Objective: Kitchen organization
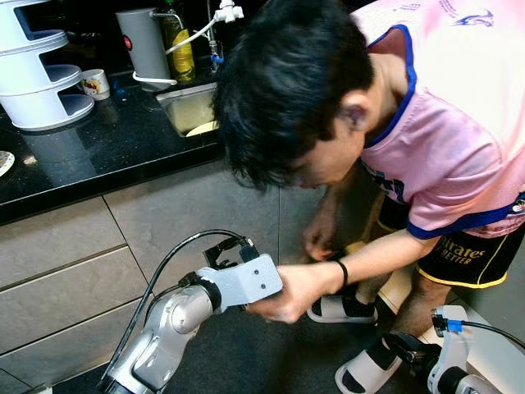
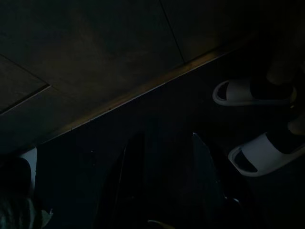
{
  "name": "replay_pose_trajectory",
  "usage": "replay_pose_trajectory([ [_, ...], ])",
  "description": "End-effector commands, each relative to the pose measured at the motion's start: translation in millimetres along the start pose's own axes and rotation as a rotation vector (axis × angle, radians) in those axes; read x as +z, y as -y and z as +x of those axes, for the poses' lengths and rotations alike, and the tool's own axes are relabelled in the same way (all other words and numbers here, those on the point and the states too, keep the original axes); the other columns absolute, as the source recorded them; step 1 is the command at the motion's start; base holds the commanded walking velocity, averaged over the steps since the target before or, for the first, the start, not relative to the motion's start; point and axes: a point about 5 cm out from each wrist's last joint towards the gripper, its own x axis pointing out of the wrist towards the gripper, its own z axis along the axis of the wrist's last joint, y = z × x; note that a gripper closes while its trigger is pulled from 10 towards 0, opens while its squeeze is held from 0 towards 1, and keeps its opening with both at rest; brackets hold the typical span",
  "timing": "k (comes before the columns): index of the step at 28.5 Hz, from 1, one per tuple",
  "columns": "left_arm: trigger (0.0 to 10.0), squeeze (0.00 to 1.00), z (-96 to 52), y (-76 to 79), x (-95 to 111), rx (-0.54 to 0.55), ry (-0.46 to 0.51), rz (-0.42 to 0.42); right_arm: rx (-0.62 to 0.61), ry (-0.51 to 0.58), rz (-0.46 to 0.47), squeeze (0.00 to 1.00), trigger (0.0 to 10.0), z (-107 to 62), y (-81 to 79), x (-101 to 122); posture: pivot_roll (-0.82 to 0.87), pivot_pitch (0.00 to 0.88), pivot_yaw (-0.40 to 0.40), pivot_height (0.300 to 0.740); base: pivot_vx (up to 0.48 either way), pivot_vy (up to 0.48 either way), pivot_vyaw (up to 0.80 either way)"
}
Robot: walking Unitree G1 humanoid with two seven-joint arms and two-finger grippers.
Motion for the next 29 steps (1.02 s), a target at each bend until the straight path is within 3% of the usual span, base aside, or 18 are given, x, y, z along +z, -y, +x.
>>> replay_pose_trajectory([
  [1,10.0,0.0,-0.8,-0.2,-3.8,-0.007,-0.018,0.015,0.009,-0.013,0.002,0.0,10.0,1.9,-2.8,-3.1,-0.03,0.0,0.018,0.74,0.0,0.0,0.0],
  [29,10.0,0.0,-1.5,2.7,-4.6,-0.008,-0.018,0.015,0.012,-0.021,0.004,0.0,10.0,1.3,-3.3,-6.2,-0.03,0.0,0.011,0.74,0.0,0.0,0.0],
])
